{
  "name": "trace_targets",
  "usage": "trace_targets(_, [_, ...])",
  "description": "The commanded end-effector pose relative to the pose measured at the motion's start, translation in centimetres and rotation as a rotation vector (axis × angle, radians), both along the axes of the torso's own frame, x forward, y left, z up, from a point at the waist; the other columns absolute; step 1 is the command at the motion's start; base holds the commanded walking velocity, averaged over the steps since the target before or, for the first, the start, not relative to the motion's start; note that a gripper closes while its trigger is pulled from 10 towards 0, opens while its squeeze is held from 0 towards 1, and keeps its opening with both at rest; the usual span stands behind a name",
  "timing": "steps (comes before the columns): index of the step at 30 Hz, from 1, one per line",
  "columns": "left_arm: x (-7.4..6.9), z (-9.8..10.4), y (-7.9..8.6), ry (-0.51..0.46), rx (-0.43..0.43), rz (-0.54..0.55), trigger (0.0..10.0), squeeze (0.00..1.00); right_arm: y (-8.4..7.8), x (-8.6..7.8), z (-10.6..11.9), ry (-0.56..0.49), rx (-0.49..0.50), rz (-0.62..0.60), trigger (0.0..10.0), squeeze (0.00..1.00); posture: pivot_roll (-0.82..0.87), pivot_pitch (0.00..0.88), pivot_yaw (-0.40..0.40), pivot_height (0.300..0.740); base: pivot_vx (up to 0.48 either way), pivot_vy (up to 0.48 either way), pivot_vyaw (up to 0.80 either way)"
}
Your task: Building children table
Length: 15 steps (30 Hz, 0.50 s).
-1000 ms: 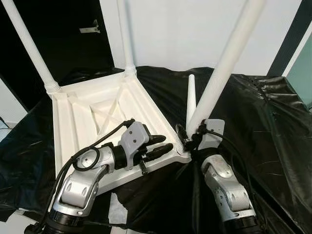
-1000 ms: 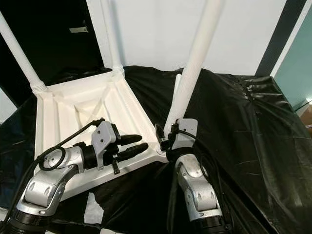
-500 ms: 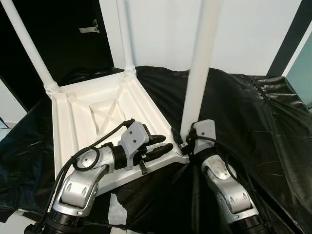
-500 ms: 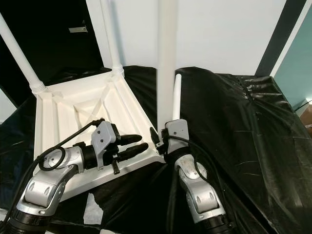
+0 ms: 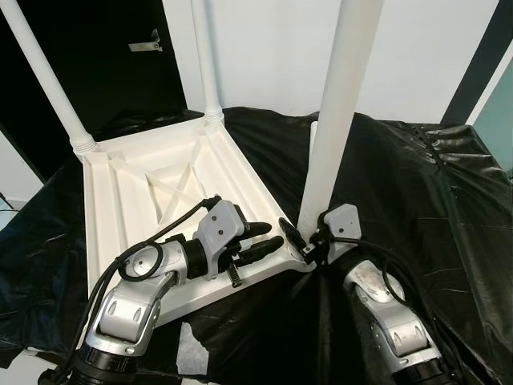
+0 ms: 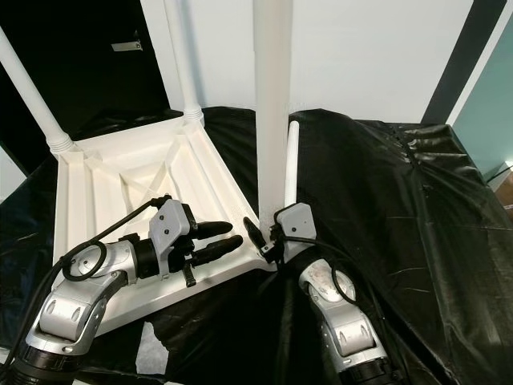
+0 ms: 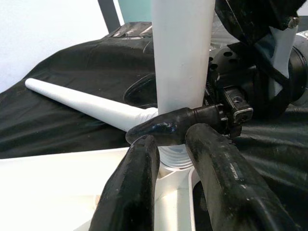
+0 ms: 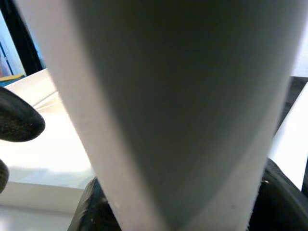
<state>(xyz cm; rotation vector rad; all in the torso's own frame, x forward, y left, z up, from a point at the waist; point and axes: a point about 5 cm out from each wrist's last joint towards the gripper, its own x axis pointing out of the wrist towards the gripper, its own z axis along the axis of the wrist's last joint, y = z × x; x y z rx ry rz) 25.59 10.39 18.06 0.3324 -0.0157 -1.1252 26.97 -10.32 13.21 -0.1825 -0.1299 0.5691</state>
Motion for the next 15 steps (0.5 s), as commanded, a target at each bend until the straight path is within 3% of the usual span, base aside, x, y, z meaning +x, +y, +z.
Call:
trace_targets(1, [-0.05,0.11,0.07,-0.016,-0.008,0.028,10.0,0.0,-1.09,-0.92,-3.03,0.112,-0.034,0.056,10.0,0.0,0.0,0.0,0.023,0.74,0.0,0.0,0.0])
trace_targets(15, [-0.05,0.23,0.12,-0.019,-0.002,0.022,10.0,0.0,-1.72,-1.13,-3.72,0.123,-0.109,0.171,10.0,0.0,0.0,0.0,0.028,0.74,0.0,0.0,0.0])
